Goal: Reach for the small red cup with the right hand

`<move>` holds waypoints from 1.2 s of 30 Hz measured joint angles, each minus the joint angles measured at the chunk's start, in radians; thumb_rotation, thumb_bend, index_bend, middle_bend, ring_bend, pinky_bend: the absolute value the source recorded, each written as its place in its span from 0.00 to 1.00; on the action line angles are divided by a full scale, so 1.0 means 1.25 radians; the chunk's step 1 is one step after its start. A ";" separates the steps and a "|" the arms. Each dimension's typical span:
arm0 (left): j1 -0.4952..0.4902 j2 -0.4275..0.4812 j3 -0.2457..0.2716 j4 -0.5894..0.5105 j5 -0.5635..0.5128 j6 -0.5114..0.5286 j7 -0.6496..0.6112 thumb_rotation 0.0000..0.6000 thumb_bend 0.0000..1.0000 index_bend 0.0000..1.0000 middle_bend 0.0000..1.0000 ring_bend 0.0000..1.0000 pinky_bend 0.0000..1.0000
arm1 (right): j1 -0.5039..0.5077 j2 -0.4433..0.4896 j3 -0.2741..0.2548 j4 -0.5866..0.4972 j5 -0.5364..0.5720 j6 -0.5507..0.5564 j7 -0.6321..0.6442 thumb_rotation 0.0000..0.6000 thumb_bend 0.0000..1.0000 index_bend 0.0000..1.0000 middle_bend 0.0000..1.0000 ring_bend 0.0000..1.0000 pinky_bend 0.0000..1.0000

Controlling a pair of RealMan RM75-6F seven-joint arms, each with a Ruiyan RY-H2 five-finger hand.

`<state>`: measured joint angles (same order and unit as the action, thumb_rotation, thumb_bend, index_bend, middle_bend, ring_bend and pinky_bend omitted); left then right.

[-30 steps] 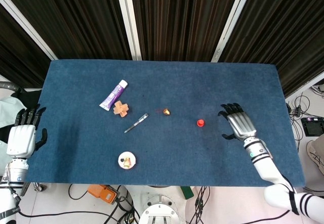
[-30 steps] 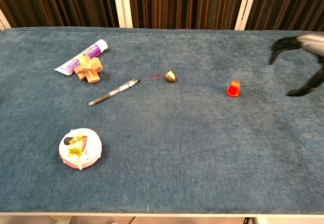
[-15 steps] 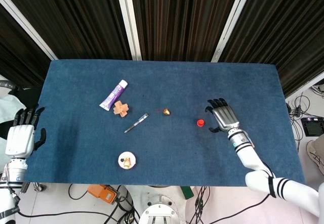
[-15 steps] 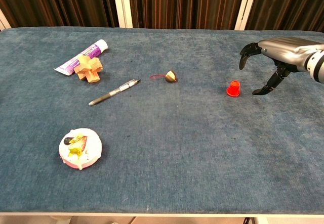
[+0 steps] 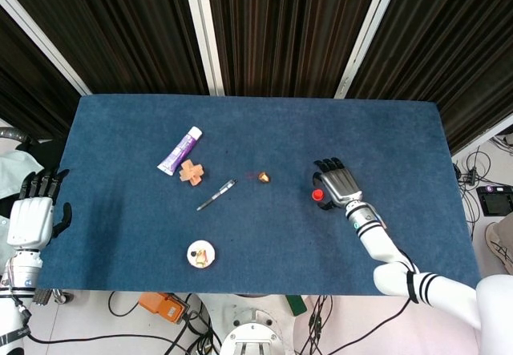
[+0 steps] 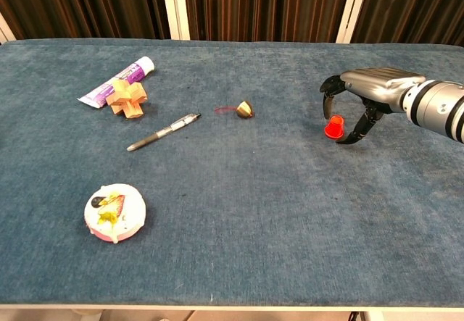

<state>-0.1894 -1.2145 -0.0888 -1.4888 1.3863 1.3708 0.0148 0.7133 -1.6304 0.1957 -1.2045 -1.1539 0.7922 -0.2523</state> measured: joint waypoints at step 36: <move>0.001 0.002 -0.005 0.007 -0.005 -0.002 -0.025 1.00 0.54 0.11 0.03 0.05 0.04 | 0.083 0.274 0.126 -0.453 0.031 0.069 -0.089 1.00 0.52 0.60 0.17 0.14 0.11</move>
<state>-0.1882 -1.2120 -0.0955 -1.4805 1.3803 1.3679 -0.0163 0.8172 -1.2876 0.3530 -1.7704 -1.1155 0.8789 -0.3640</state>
